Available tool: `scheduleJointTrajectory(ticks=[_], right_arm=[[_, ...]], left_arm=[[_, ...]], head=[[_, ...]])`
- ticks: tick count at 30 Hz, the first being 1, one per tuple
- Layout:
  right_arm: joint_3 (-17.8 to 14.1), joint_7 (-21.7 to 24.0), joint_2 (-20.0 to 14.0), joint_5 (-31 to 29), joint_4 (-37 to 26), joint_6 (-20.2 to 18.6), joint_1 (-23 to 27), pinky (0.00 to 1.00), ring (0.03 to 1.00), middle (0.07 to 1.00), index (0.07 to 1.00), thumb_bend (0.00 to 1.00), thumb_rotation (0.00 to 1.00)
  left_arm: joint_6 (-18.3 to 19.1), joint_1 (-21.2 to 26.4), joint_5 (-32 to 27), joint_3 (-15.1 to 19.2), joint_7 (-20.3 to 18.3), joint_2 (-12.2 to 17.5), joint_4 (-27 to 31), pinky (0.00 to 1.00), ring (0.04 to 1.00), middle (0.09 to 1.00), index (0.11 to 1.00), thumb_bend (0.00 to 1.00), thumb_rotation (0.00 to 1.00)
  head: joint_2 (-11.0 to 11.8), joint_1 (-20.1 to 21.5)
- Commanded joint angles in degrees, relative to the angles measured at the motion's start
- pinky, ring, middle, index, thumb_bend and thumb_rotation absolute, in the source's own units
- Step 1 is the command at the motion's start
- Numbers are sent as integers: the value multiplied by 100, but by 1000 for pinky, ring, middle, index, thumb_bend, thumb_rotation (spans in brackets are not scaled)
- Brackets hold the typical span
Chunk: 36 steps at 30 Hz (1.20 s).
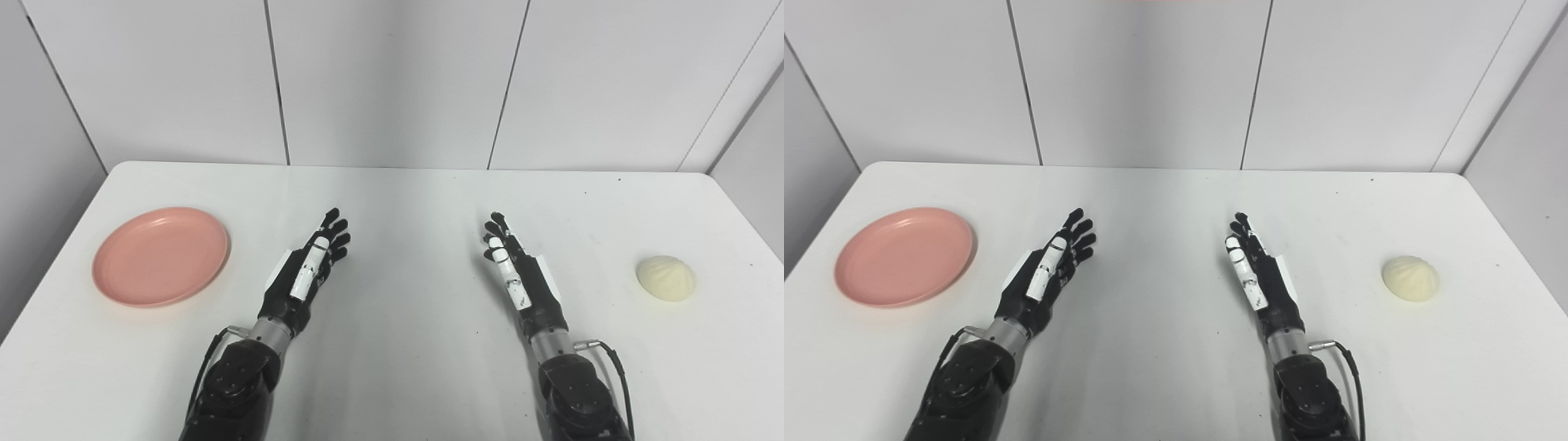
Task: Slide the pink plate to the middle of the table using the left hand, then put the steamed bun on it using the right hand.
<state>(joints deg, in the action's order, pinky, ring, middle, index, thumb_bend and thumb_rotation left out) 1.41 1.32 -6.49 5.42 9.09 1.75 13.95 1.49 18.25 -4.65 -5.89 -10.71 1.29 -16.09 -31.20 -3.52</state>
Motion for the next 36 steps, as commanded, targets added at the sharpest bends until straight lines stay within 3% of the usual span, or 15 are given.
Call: scheduleJointTrajectory(ticks=[1, 33, 36], right_arm=[[45, 66, 22, -13, 58, -213, -108, 873, 914, 933, 954, 233, 1000], [47, 59, 23, -1, 34, -206, -117, 871, 915, 934, 954, 235, 1000], [33, 73, -3, -22, 102, -139, -101, 867, 913, 932, 952, 232, 1000]], left_arm=[[505, -223, 95, -79, -45, 51, -282, 960, 957, 976, 980, 403, 1000], [506, -230, 110, -83, -29, 48, -265, 958, 955, 975, 979, 400, 1000], [455, -219, 138, -104, -24, 38, -309, 953, 954, 973, 977, 400, 1000]], head=[[-8, -2], [-20, -15], [28, -207]])
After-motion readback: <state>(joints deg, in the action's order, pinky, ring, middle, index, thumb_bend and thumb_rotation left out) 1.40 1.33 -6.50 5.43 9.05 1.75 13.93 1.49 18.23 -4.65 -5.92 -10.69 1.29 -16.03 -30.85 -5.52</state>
